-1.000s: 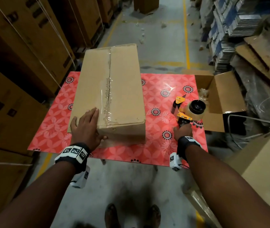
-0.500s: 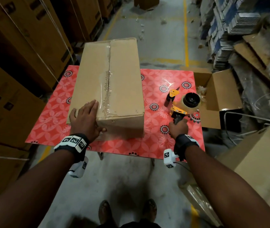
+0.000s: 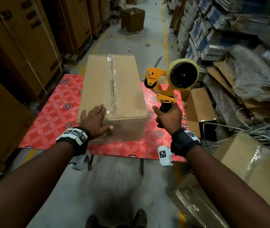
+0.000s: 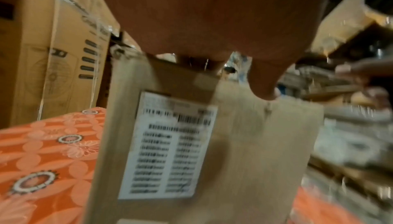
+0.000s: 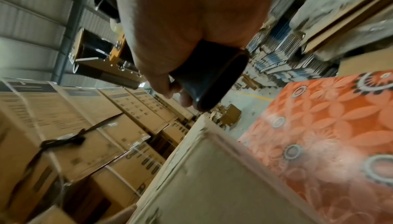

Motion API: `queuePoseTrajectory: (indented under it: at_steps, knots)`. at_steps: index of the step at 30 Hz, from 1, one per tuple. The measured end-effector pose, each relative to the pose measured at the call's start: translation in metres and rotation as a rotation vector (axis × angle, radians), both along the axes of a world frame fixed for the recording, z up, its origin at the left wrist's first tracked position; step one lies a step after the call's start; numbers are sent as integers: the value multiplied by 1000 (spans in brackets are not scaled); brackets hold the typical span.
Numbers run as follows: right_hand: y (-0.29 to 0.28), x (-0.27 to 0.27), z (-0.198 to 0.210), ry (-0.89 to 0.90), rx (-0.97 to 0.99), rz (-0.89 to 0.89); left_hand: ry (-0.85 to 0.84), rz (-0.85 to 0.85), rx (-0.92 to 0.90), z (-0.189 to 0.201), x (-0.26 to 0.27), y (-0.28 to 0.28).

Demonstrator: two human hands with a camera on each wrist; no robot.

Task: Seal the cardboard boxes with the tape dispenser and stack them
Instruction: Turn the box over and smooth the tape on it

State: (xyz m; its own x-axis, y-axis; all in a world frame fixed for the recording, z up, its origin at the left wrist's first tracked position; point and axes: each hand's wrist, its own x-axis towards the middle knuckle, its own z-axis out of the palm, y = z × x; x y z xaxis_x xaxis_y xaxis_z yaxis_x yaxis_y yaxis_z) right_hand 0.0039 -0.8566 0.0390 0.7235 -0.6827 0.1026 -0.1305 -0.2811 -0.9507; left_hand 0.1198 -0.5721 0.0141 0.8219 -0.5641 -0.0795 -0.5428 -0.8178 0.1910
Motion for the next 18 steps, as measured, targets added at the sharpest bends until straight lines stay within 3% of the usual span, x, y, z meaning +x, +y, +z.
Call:
queuePoseTrajectory:
  at_steps: [3,6,7,10,12,14,18]
  knots:
    - [26,3,6,0,-69,73,44,52,-417,18,-4,16]
    - [49,9,0,22,-160,154,67,203,-507,28,-5,30]
    - [59,10,-2,25,-201,177,208,268,-619,32,-4,33]
    - [89,11,-2,-5,-285,281,933,547,-1098,46,-4,40]
    - [108,14,-2,-12,-354,338,1229,610,-1122,52,-7,51]
    - [123,20,-2,13,-398,389,1372,603,-1164,55,-13,58]
    - [144,30,2,7,-427,458,1406,692,-1453,59,-16,73]
